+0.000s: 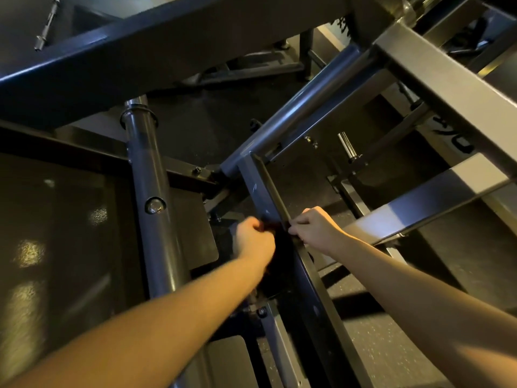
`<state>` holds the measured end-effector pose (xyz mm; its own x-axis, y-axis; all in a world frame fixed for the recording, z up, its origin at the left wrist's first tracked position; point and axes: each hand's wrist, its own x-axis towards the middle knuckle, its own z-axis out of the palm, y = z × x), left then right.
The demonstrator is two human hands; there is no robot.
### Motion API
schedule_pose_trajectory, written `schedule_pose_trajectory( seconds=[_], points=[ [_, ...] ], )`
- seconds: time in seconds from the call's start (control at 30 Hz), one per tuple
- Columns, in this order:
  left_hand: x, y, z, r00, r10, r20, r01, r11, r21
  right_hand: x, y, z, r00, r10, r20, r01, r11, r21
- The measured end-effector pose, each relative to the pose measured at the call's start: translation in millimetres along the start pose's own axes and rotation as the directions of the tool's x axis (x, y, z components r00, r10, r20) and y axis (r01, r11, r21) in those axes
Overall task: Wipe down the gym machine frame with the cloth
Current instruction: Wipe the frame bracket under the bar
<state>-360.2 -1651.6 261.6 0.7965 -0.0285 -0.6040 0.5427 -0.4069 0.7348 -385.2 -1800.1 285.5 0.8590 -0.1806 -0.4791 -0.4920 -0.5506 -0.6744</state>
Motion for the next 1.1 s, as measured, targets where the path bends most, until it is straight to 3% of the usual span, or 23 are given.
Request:
schedule_pose_trajectory(
  seconds=[0.13,0.3,0.47,0.7,0.8,1.0,1.1],
  points=[
    [63,58,-23,0.989,0.082,-0.124,-0.089,0.995,-0.053,5,9,1,0.998,-0.066,-0.021,0.065,0.996,-0.058],
    [36,31,-7,0.986,0.036,-0.163,-0.068,0.977,-0.2,10,7,3,0.996,-0.084,-0.039,0.08,0.993,-0.086],
    [-13,-6,9,0.999,-0.008,-0.05,0.001,0.992,-0.129,8,8,5,0.996,-0.08,-0.031,0.077,0.993,-0.095],
    [101,64,-40,0.979,0.078,-0.187,-0.1,0.989,-0.112,4,5,2,0.996,-0.082,0.02,0.084,0.988,-0.132],
    [98,59,-34,0.969,0.082,-0.232,-0.12,0.98,-0.157,5,5,-1,0.995,-0.094,0.018,0.096,0.986,-0.137],
    [22,-6,4,0.989,0.127,-0.072,-0.132,0.989,-0.068,6,7,5,0.994,-0.104,-0.039,0.095,0.977,-0.191],
    [53,21,-11,0.988,0.133,-0.082,-0.137,0.989,-0.051,5,7,5,0.991,-0.13,-0.015,0.125,0.972,-0.197]
  ],
)
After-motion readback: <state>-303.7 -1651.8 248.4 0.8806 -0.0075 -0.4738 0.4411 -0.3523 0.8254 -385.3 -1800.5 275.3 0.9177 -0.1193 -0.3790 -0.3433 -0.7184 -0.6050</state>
